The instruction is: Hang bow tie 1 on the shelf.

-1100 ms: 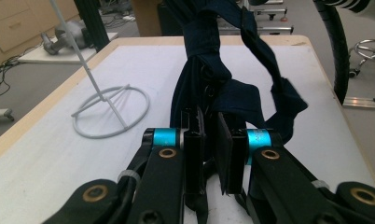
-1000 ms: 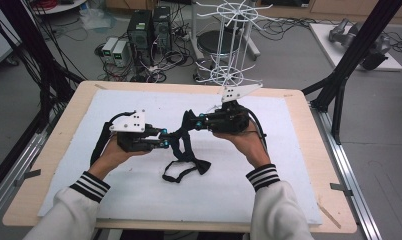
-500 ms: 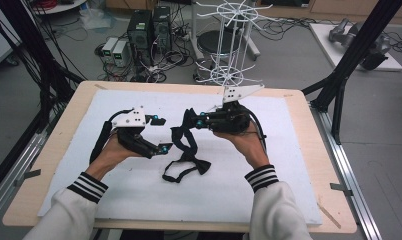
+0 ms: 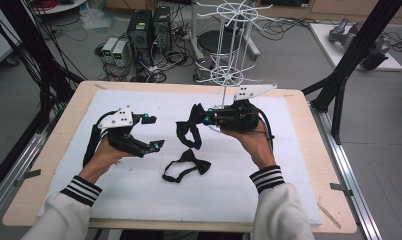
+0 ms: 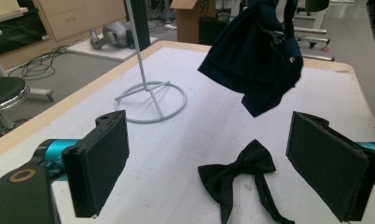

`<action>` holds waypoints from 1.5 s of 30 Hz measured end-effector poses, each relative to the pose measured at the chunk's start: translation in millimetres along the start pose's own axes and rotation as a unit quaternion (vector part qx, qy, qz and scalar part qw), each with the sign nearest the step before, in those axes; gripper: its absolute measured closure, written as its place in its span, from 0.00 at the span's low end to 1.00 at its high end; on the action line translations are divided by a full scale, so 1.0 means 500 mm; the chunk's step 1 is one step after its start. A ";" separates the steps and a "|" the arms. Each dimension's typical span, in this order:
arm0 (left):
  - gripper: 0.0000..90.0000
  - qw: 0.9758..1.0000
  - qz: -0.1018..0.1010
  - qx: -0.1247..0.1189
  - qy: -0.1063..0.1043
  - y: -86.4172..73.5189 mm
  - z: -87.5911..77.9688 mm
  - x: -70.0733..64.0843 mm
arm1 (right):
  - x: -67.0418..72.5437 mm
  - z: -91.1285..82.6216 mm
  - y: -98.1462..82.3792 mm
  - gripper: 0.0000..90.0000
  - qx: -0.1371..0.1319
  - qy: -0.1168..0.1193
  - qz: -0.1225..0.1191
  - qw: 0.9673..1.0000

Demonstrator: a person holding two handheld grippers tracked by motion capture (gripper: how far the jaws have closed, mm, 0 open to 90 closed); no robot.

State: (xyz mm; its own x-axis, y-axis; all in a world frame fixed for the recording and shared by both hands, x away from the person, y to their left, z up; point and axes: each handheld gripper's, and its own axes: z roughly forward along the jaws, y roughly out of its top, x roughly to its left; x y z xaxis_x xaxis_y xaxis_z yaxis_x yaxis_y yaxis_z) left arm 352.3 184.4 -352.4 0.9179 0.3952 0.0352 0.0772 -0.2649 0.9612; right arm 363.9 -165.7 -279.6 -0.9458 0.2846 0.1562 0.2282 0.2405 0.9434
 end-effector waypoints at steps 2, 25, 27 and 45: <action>0.15 1.000 0.000 -0.002 0.002 -0.004 -0.007 -0.001 | -0.001 -0.005 0.000 0.96 -0.005 -0.004 -0.001 1.000; 0.15 0.996 -0.031 -0.064 0.049 -0.107 -0.097 -0.007 | -0.009 -0.059 0.005 0.96 -0.063 -0.057 -0.006 0.996; 0.15 0.996 -0.033 -0.066 0.054 -0.114 -0.103 -0.007 | -0.011 -0.064 0.007 0.96 -0.066 -0.062 -0.004 0.996; 0.15 0.992 -0.042 -0.089 0.073 -0.158 -0.132 -0.026 | -0.031 -0.091 0.035 0.95 -0.091 -0.105 -0.014 0.990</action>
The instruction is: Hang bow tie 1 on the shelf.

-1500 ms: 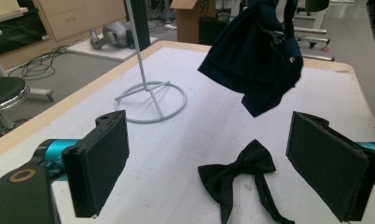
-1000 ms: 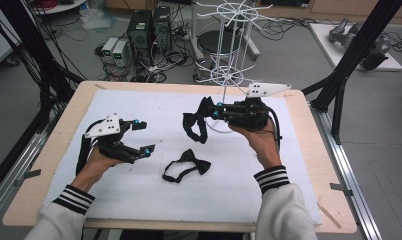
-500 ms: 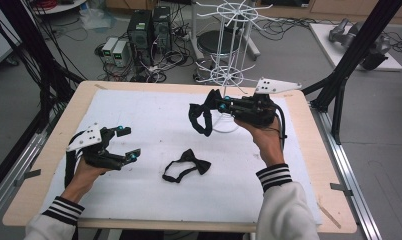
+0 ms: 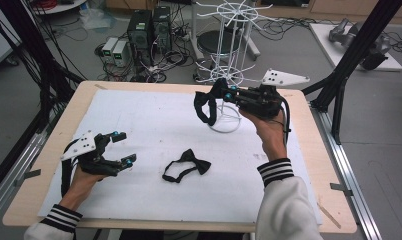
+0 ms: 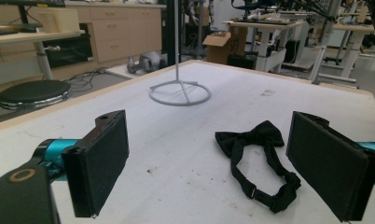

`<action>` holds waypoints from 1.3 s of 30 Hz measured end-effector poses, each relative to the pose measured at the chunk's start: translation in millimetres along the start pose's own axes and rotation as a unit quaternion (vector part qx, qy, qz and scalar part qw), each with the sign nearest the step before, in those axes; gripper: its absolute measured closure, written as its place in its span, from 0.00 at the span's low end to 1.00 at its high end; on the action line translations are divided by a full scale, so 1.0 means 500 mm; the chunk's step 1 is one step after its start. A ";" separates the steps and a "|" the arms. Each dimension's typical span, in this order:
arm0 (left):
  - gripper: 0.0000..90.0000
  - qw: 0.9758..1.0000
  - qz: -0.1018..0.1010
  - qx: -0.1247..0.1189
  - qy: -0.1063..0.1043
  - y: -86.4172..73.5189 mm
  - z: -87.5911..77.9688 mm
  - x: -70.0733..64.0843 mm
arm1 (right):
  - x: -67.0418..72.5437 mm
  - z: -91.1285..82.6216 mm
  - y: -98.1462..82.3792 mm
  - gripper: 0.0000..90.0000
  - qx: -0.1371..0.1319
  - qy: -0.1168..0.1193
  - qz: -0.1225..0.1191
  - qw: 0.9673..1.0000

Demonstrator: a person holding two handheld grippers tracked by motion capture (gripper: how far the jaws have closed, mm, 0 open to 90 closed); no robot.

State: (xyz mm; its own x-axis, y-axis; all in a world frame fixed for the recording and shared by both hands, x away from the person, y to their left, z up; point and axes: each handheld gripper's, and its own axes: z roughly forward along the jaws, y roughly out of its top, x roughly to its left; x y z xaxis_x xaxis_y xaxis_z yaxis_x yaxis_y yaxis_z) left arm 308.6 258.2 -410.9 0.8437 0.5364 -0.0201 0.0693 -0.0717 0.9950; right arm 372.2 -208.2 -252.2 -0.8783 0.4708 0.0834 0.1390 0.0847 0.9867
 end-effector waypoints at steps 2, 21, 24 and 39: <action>0.15 1.000 0.001 -0.002 0.004 -0.004 -0.002 0.000 | -0.006 -0.001 0.000 0.95 -0.006 -0.003 0.003 1.000; 0.15 0.999 0.008 -0.033 0.028 -0.035 -0.016 -0.009 | -0.064 -0.006 -0.001 0.95 -0.024 -0.042 0.019 0.999; 0.15 0.999 0.005 -0.038 0.028 -0.038 -0.018 -0.010 | -0.072 -0.009 -0.003 0.95 -0.025 -0.049 0.021 0.998; 0.15 0.998 0.008 -0.053 0.035 -0.053 -0.020 -0.016 | -0.095 -0.006 -0.014 0.95 -0.019 -0.068 0.026 0.997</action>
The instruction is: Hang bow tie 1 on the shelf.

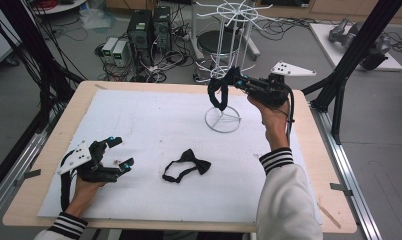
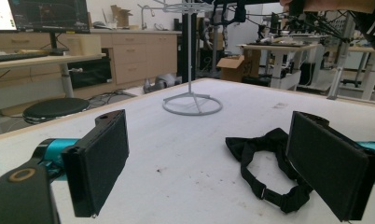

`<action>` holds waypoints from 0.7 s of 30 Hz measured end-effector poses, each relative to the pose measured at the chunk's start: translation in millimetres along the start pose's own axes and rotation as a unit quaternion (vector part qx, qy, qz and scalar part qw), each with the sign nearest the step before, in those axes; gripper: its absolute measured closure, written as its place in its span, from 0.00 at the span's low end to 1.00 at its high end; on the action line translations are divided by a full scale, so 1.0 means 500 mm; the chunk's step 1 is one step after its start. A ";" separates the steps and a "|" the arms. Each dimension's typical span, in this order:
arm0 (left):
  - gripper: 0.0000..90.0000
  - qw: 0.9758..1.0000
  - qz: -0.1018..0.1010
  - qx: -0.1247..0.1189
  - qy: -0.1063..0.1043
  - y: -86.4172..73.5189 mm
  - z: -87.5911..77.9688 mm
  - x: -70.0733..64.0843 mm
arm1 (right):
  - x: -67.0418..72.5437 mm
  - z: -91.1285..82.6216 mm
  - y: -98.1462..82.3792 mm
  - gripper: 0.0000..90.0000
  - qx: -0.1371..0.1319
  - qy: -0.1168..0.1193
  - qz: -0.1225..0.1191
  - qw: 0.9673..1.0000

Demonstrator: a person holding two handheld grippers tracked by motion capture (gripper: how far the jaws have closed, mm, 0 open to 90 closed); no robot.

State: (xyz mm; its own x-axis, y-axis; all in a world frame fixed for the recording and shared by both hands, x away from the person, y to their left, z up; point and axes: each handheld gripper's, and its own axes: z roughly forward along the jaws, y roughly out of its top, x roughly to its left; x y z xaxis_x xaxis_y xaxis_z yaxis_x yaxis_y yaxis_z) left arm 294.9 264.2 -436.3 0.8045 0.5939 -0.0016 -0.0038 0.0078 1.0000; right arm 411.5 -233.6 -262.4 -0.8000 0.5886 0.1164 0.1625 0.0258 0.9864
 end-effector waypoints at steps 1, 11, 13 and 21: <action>0.15 1.000 -0.002 0.000 -0.002 -0.001 0.000 0.000 | -0.003 0.001 -0.001 0.95 0.001 -0.003 0.001 1.000; 0.15 1.000 -0.008 0.008 0.005 -0.027 -0.008 0.000 | -0.019 0.007 -0.010 0.95 0.007 -0.027 -0.003 1.000; 0.15 1.000 -0.009 0.010 0.007 -0.034 -0.008 0.000 | -0.020 0.007 -0.011 0.95 0.008 -0.029 -0.003 1.000; 0.15 1.000 -0.008 0.003 0.012 -0.035 -0.010 -0.001 | -0.023 0.009 -0.013 0.94 0.013 -0.035 -0.005 0.999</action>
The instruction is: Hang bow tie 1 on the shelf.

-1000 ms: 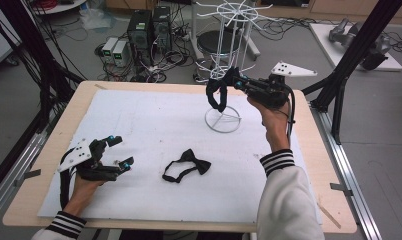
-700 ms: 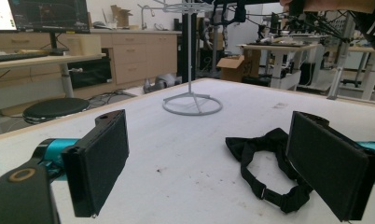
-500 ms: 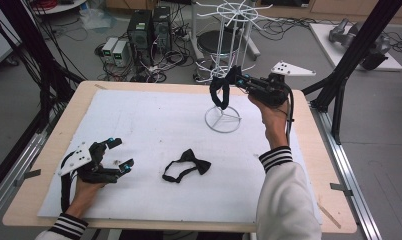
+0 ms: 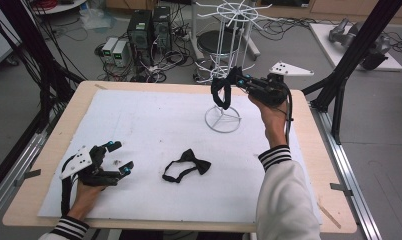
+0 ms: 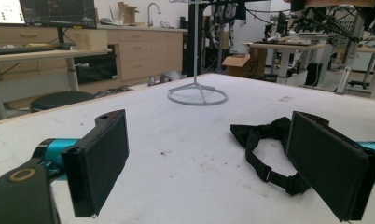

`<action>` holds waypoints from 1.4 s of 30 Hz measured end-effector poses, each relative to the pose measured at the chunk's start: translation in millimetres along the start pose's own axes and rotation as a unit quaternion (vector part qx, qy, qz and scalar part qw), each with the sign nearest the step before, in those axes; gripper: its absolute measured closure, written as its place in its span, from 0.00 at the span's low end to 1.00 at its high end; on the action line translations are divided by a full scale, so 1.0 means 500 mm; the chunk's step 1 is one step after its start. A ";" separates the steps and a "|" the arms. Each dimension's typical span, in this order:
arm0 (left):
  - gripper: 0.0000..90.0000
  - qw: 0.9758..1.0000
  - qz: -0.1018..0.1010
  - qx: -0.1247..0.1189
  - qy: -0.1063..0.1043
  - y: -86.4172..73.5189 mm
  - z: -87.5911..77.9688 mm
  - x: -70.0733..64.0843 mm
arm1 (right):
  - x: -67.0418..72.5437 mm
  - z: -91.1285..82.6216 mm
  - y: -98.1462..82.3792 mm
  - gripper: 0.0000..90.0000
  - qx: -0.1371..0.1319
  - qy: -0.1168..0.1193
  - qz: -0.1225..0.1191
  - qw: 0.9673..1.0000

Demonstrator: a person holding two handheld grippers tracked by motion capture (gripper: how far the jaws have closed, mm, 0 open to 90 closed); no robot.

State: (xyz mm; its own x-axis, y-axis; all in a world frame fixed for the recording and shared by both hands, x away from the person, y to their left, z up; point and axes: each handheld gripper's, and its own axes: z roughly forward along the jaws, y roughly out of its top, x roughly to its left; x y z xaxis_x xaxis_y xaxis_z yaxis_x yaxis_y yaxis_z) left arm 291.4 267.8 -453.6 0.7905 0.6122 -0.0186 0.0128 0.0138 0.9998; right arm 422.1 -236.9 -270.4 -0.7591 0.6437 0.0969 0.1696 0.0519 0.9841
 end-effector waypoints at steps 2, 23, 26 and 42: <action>0.15 1.000 0.002 -0.001 0.002 0.000 -0.001 0.000 | 0.000 0.000 0.000 0.94 0.001 0.000 0.001 1.000; 0.15 1.000 0.009 -0.016 0.006 -0.003 -0.005 -0.005 | 0.018 0.003 0.003 0.71 0.039 -0.043 -0.033 0.998; 0.15 1.000 0.009 -0.016 0.006 -0.003 -0.005 -0.005 | 0.021 0.000 0.004 0.64 0.035 -0.046 -0.033 0.998; 0.15 1.000 0.012 -0.016 0.008 -0.003 -0.006 -0.006 | 0.073 -0.040 0.003 0.12 -0.007 -0.016 -0.054 0.998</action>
State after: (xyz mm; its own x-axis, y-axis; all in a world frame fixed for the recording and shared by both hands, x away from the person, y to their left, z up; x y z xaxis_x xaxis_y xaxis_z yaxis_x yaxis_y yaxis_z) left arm 287.4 268.4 -455.3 0.7802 0.6255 0.0050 -0.0252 0.0235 0.9994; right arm 382.1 -228.6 -262.6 -0.7515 0.6596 -0.0139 0.0790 0.1110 0.9907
